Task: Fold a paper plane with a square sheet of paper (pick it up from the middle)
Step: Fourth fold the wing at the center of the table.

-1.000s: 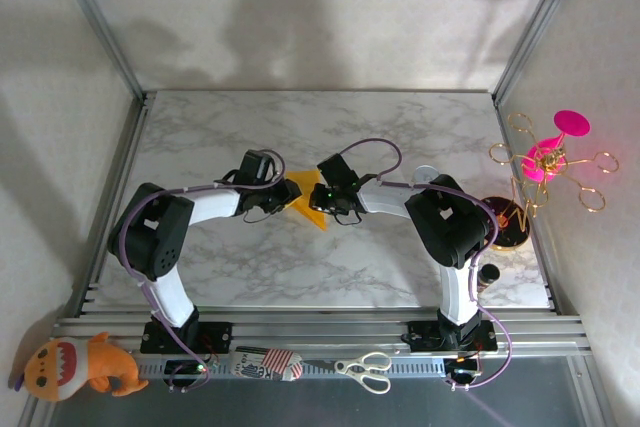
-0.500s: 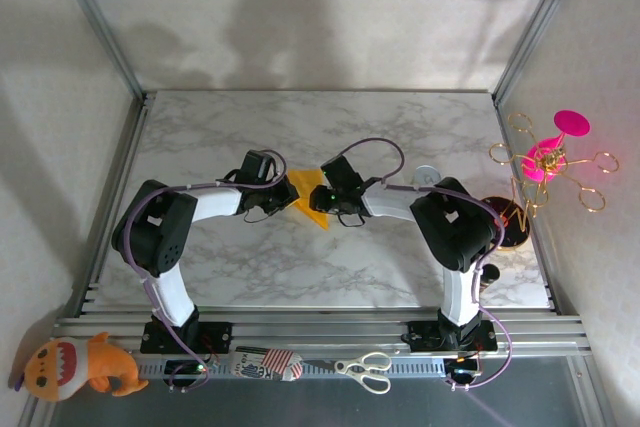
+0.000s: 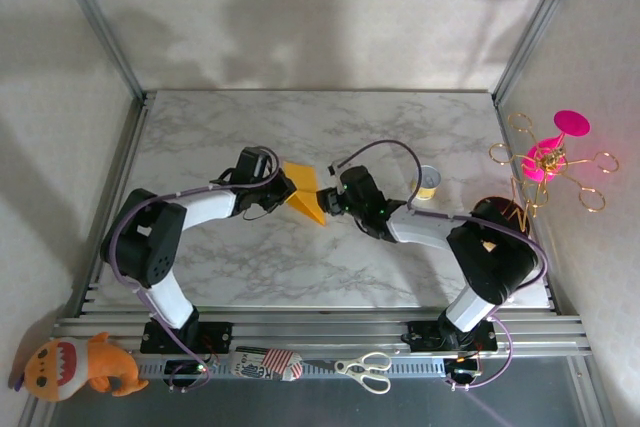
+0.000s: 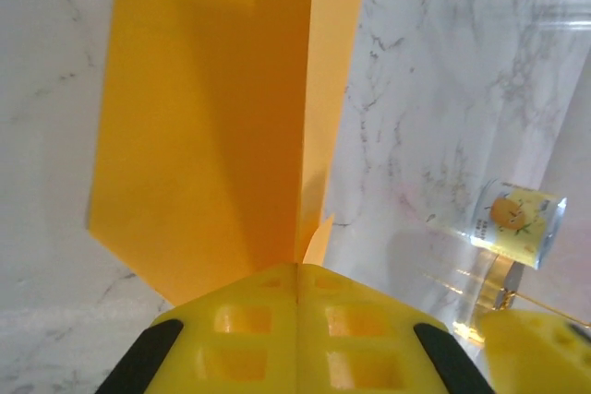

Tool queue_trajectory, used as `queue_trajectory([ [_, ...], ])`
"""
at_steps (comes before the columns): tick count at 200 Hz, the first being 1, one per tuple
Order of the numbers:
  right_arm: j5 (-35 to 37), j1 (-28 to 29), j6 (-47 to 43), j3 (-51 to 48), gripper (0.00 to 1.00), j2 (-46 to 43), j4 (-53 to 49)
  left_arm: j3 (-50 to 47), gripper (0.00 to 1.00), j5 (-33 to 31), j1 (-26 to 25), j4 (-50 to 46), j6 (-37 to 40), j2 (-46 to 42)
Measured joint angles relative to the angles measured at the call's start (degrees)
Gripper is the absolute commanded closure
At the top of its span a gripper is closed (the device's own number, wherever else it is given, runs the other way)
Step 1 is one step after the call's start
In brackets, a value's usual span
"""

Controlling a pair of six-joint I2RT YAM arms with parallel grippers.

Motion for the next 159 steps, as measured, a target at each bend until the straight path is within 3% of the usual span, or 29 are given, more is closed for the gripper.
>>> queue_trajectory([
  [80,7.9,9.8,-19.8,-2.3,0.53,6.8,12.4,-3.7,0.95,-5.7,-1.9,0.1,-8.0,-4.4],
  [133,10.5,10.7,-25.2,-2.3,0.59,11.8,16.5,-3.7,0.93,-6.5,-1.9,0.1,-9.0,-4.4],
  [159,10.7,10.7,-27.2,-2.1,0.68,13.3,18.2,-3.7,0.92,-6.5,-1.9,0.1,-9.4,-4.4],
])
